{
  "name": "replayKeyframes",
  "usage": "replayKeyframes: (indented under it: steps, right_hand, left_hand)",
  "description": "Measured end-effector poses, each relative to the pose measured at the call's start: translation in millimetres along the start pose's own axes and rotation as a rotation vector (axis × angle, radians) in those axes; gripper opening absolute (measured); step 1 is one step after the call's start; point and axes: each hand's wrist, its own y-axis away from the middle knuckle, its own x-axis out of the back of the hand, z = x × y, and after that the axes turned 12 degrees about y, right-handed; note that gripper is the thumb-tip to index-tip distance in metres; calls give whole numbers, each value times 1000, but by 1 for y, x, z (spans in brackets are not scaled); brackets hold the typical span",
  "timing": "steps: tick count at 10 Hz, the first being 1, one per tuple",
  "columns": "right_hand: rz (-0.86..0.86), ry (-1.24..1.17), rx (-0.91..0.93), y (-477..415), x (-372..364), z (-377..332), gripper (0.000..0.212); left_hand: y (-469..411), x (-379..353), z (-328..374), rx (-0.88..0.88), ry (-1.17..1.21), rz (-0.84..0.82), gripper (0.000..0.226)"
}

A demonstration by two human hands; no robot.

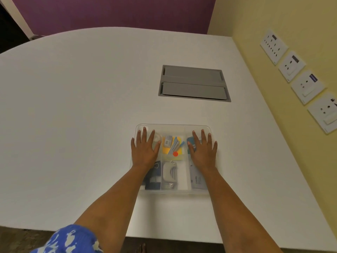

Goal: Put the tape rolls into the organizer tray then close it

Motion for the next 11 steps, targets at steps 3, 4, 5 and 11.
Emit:
replayKeyframes:
  steps: [3, 4, 5, 11]
  right_hand:
    - [25, -7, -24, -5, -3, -6, 72]
    - [30, -20, -30, -6, -2, -7, 73]
    - [33, -26, -38, -5, -1, -7, 72]
    - [66, -1, 27, -8, 9, -10, 99]
  left_hand:
    - [-6, -1, 3, 29, -28, -48, 108]
    - [-7, -1, 3, 29, -26, -47, 106]
    - [-7, -2, 3, 33, -38, -54, 106]
    - [-11, 11, 8, 9, -140, -106, 118]
